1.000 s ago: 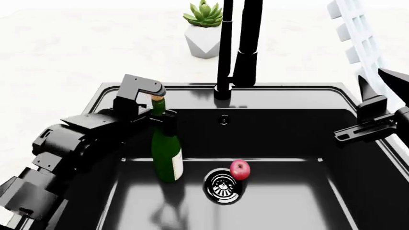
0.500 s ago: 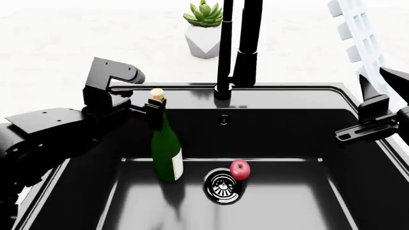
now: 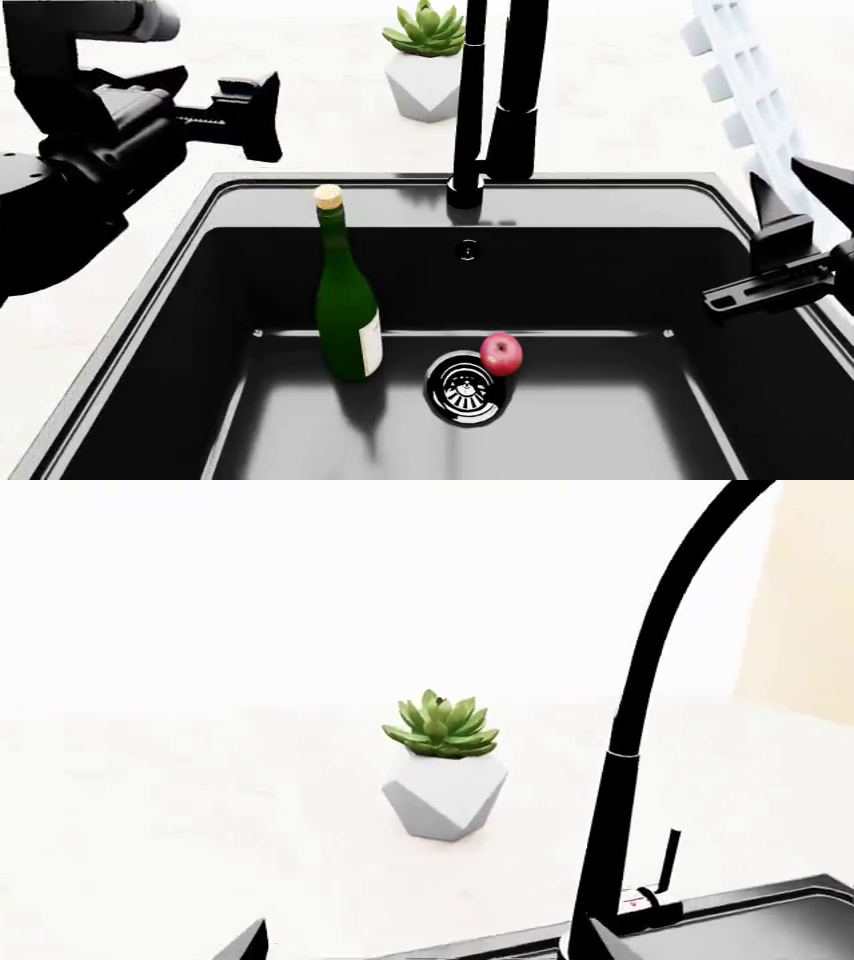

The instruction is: Pick the ice cube tray and bottle and place them in the sink. Then turn on the water.

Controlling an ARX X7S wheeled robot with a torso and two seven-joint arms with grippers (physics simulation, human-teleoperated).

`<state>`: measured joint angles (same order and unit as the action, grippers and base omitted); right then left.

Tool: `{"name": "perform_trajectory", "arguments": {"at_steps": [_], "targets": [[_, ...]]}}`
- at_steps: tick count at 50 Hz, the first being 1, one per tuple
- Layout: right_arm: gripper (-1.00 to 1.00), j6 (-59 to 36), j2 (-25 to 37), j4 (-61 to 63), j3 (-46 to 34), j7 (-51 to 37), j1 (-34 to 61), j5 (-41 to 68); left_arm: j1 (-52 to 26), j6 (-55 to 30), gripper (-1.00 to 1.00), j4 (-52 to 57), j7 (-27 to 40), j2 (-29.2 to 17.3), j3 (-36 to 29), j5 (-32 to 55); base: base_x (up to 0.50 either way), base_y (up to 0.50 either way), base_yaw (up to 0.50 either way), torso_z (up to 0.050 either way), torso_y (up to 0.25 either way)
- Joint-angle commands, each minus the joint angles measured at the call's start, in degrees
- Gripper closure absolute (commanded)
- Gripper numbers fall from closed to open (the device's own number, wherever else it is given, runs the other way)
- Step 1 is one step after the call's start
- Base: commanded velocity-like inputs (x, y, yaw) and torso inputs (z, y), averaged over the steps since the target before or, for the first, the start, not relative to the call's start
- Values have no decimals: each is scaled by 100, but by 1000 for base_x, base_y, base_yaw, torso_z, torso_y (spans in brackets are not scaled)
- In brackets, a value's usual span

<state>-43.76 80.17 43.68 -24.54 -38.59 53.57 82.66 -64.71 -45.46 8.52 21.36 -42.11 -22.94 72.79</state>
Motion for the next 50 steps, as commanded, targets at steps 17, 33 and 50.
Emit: {"name": "perform_trajectory", "arguments": {"at_steps": [17, 33, 50], "targets": [[100, -654, 499, 344, 109, 997, 172, 382, -192, 465, -100, -245, 526, 34, 245, -549, 0, 0, 0, 0, 0], [100, -2049, 479, 699, 111, 2670, 481, 367, -80, 530, -100, -163, 521, 15, 277, -508, 0, 0, 0, 0, 0], [100, -2988, -486, 724, -371, 3483, 681, -403, -24, 589, -100, -110, 480, 6, 258, -547, 0, 0, 0, 0, 0]]}}
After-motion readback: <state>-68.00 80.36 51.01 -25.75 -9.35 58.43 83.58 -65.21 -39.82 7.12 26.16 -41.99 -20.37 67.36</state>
